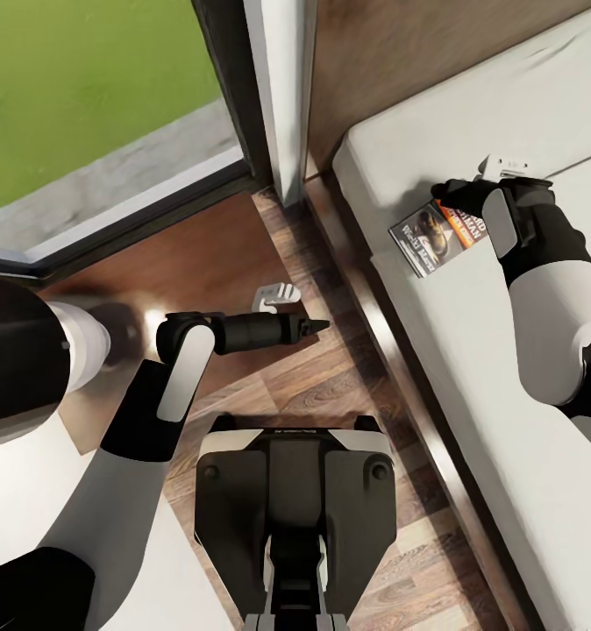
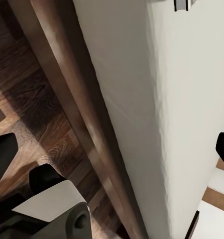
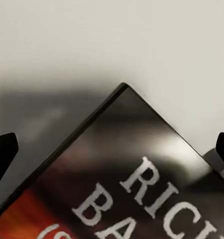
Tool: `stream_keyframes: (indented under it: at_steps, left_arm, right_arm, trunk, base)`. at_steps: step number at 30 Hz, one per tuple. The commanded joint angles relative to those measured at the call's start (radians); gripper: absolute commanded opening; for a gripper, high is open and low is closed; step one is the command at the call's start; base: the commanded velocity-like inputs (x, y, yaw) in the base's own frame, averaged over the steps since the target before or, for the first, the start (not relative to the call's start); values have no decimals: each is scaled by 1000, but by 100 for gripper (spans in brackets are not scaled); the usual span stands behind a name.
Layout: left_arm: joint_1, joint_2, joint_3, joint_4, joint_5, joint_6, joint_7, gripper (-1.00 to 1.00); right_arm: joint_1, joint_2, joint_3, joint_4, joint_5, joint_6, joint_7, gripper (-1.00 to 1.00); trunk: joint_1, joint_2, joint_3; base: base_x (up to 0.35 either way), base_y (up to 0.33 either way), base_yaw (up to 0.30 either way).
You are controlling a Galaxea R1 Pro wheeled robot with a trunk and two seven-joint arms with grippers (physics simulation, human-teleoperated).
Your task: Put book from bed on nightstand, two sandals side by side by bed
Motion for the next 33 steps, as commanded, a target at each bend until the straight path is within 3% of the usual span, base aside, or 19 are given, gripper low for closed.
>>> stream_keyframes:
  at_steps: [1, 33]
  left_arm:
    - [0, -1, 1, 0, -11, 3, -10, 100]
    - [0, -2, 1, -3, -11, 3, -12, 100]
  right_arm:
    - [0, 0, -1, 60, -14, 8, -2, 100]
    - [0, -1, -1, 59, -12, 39, -5, 100]
  trunk:
    - [1, -1, -1]
    - [1, -1, -1]
  base:
    - [-37, 1, 0]
    - [-58, 20, 0]
